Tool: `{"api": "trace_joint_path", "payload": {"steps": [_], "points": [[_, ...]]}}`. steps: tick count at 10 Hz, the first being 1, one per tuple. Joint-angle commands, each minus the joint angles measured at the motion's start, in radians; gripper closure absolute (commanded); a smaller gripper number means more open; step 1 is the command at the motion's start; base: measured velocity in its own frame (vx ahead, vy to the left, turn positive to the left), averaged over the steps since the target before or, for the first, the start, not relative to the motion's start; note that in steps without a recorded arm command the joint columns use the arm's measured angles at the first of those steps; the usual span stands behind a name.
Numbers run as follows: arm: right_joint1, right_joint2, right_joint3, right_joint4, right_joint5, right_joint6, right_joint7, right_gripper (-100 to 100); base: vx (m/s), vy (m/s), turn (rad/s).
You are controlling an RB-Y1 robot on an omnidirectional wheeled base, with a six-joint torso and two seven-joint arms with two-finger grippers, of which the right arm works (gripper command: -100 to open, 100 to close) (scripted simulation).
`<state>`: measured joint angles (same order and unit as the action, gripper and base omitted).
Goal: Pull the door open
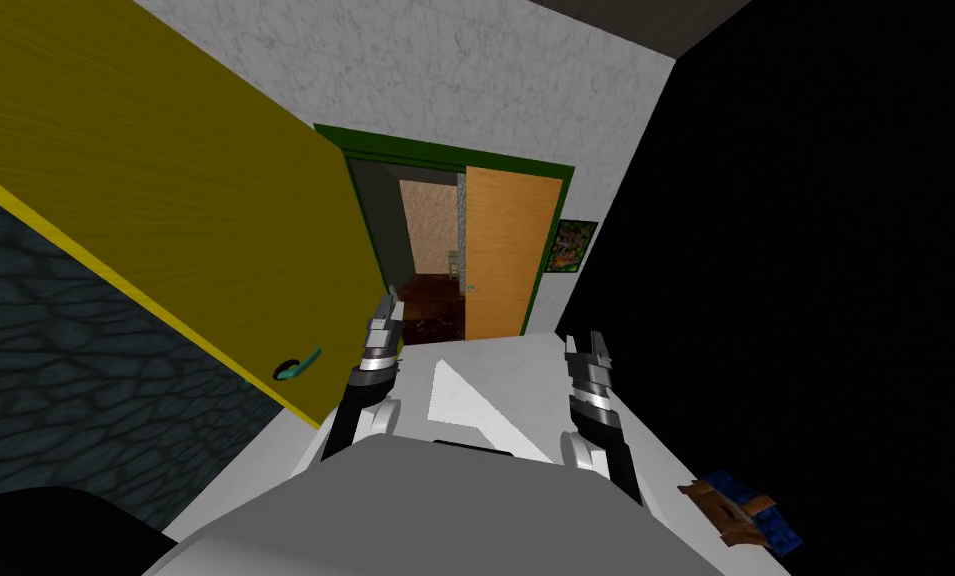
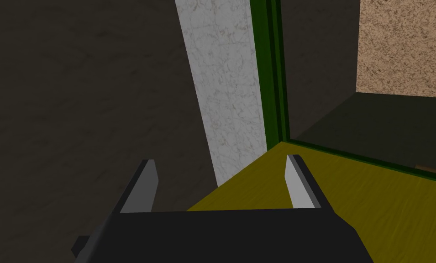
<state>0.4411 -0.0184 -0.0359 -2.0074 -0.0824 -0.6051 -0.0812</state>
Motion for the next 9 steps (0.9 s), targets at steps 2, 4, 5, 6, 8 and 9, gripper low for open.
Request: {"api": "trace_joint_path", "payload": {"steps": [2, 4, 5, 6, 8, 9], "points": [[-0.023, -0.014, -0.003, 0.054, -0.014, -0.007, 0.007, -100, 0.092, 0.026, 0.102], [-0.044, -0.023, -0.005, 0.102, -0.025, -0.015, 0.013, -100, 0.1, 0.029, 0.09], [-0.055, -0.028, -0.006, 0.128, -0.03, -0.019, 0.016, -100, 0.098, 0.021, 0.1], [-0.065, -0.033, -0.007, 0.154, -0.036, -0.024, 0.019, -100, 0.099, 0.011, 0.104], [-0.087, -0.042, -0.009, 0.206, -0.048, -0.032, 0.026, -100, 0.089, 0.021, 0.109], [-0.099, -0.047, -0.01, 0.234, -0.054, -0.037, 0.029, -100, 0.089, 0.02, 0.15]]}}
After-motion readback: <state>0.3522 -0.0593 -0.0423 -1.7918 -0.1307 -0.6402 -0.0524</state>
